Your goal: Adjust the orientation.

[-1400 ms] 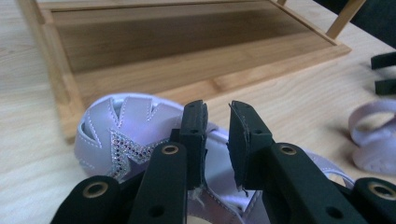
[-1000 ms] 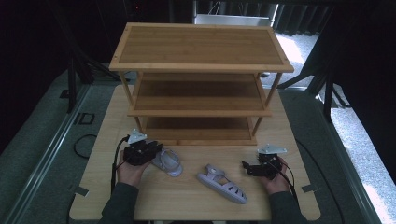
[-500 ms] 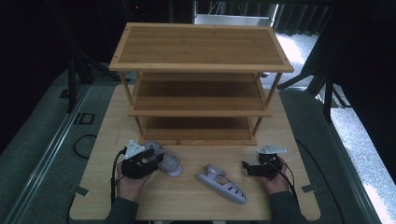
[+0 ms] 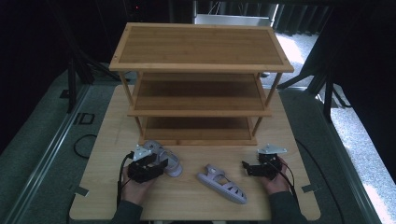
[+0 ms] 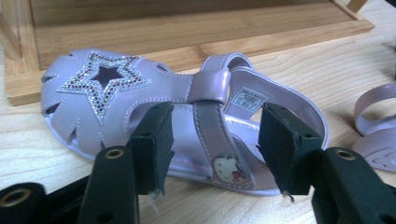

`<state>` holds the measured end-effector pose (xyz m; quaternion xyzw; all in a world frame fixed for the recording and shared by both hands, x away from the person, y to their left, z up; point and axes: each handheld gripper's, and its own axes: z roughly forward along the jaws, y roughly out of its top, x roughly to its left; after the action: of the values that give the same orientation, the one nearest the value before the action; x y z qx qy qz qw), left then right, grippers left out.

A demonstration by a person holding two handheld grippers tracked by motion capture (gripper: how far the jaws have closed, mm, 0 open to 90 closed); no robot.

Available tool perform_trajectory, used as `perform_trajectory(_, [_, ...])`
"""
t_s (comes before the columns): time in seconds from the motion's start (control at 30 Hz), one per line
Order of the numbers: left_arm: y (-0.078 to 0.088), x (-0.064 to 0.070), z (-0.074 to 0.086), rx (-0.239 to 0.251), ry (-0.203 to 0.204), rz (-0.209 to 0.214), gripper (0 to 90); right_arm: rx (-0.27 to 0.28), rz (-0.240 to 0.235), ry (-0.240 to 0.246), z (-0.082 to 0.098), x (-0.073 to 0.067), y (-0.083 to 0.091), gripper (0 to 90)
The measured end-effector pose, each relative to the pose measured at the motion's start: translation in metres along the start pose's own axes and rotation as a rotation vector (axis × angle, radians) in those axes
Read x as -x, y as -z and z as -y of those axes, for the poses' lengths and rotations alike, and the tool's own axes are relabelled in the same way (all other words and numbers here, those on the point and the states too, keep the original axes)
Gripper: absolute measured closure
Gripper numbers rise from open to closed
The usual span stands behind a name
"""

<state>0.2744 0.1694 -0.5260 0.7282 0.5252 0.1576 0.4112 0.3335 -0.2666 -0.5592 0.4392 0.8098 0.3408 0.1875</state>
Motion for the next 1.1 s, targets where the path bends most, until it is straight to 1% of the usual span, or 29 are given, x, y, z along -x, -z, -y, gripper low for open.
perform_trajectory(0.03, [0.000, 0.000, 0.000, -0.011, 0.004, -0.006, 47.3, 0.000, 0.000, 0.000, 0.000, 0.000, 0.000, 13.0])
perform_trajectory(0.1, [-0.001, -0.001, 0.001, -0.013, 0.018, -0.002, 48.0, 0.000, 0.000, 0.000, 0.000, 0.000, 0.000, 12.9])
perform_trajectory(0.17, [-0.002, -0.001, 0.001, -0.014, 0.016, 0.000, 48.1, 0.000, 0.000, 0.000, 0.000, 0.000, 0.000, 12.9])
perform_trajectory(0.3, [-0.007, 0.000, 0.000, -0.023, 0.015, 0.023, 53.5, 0.000, 0.000, 0.000, 0.000, 0.000, 0.000, 13.0])
perform_trajectory(0.37, [-0.008, 0.002, -0.001, -0.028, 0.000, 0.029, 58.8, 0.000, 0.000, 0.000, 0.000, 0.000, 0.000, 12.9])
perform_trajectory(0.43, [-0.009, 0.005, -0.003, -0.032, -0.019, 0.010, 61.2, 0.000, 0.000, 0.000, 0.000, 0.000, 0.000, 12.9])
perform_trajectory(0.53, [-0.007, 0.003, -0.003, -0.036, -0.021, 0.007, 64.8, 0.000, 0.000, 0.000, 0.000, 0.000, 0.000, 12.9])
perform_trajectory(0.63, [-0.005, 0.002, -0.003, -0.042, -0.043, -0.004, 71.0, 0.000, 0.000, 0.001, 0.000, 0.000, 0.000, 13.0])
perform_trajectory(0.7, [-0.005, 0.002, -0.003, -0.042, -0.046, -0.001, 73.5, 0.000, 0.000, 0.000, 0.000, 0.000, 0.000, 13.0])
perform_trajectory(0.8, [-0.006, 0.003, -0.004, -0.040, -0.059, 0.004, 75.1, 0.000, 0.000, 0.000, 0.000, 0.000, 0.000, 13.0])
perform_trajectory(0.93, [-0.005, 0.004, -0.007, -0.029, -0.059, 0.008, 77.5, 0.000, 0.000, 0.000, 0.000, 0.000, 0.000, 12.9])
perform_trajectory(1.0, [-0.004, 0.005, -0.010, -0.024, -0.073, 0.003, 78.7, 0.000, 0.000, -0.001, 0.000, 0.000, 0.000, 12.9])
perform_trajectory(1.03, [-0.004, 0.005, -0.010, -0.023, -0.073, 0.003, 79.2, 0.000, 0.000, -0.001, 0.000, 0.000, 0.000, 12.9])
perform_trajectory(1.1, [-0.002, 0.002, -0.013, -0.015, -0.056, 0.017, 79.7, 0.000, 0.000, 0.000, 0.000, 0.000, 0.000, 12.9])
